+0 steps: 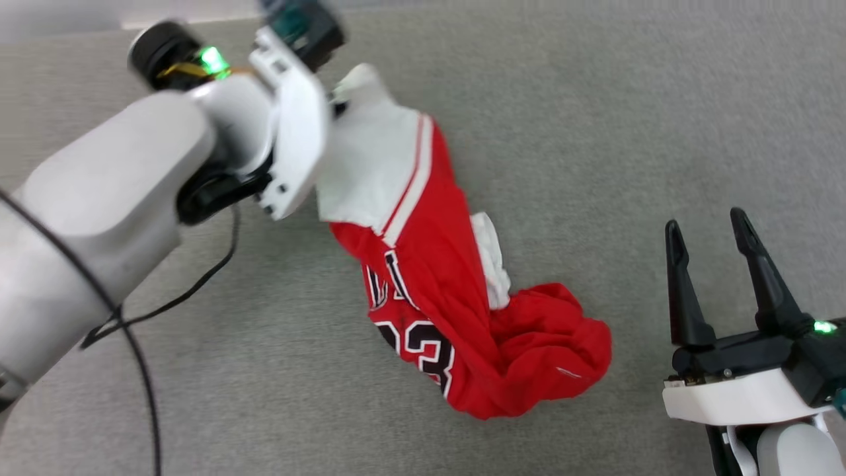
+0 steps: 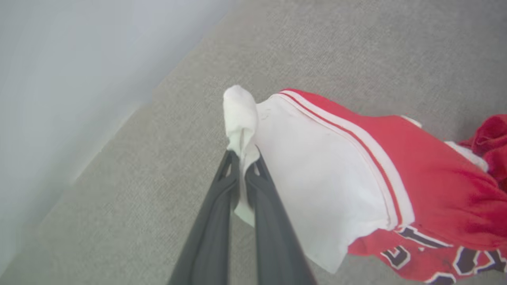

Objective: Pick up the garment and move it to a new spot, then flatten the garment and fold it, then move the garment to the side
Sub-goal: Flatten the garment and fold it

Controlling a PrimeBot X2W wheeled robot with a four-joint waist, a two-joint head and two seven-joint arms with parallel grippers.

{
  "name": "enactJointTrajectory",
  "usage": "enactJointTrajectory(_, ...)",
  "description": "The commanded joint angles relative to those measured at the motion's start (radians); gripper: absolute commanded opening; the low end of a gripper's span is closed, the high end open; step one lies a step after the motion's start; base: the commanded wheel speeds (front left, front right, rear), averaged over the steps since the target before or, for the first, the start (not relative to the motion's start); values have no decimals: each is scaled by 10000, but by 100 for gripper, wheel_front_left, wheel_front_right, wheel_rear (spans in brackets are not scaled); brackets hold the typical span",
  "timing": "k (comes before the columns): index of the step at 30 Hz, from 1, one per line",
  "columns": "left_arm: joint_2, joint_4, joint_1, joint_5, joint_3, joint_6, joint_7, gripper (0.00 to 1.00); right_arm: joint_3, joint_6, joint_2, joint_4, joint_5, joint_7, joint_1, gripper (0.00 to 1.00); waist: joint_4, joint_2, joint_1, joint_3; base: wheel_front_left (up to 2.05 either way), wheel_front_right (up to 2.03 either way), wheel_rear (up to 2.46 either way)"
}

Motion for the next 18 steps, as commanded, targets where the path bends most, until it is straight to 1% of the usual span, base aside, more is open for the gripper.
enactJointTrajectory(1, 265, 34, 396, -115, 48, 76, -196, 0, -19, -3, 14, 22, -21, -20, 146, 100, 538, 0, 1, -533, 0, 0, 0)
enactJointTrajectory(7, 1523, -2, 2207, -860, 140, 466, -890, 0, 42, -3, 14, 76, -109, -20, 381, 100, 864, 0, 1, -905, 0, 0, 0)
enactJointTrajectory(11, 2108, -57, 3620, -1384, 80, 761, -1200, 0, 74, -5, 13, 111, -110, -20, 519, 100, 886, 0, 1, -1006, 0, 0, 0)
enactJointTrajectory(15, 2394, -6, 4954, -1875, 22, 971, -1380, 0, 85, -3, 14, 151, -110, -20, 550, 100, 797, 0, 1, -1053, 0, 0, 0)
enactJointTrajectory(17, 2435, 19, 5218, -1943, 5, 1017, -1384, 0, 78, -3, 14, 170, -111, -20, 566, 100, 773, 0, 1, -1069, 0, 0, 0)
enactJointTrajectory(18, 2395, 68, 5731, -2083, -51, 1070, -1411, 0, 66, -3, 13, 223, -115, -20, 594, 100, 735, 0, 1, -1148, 0, 0, 0)
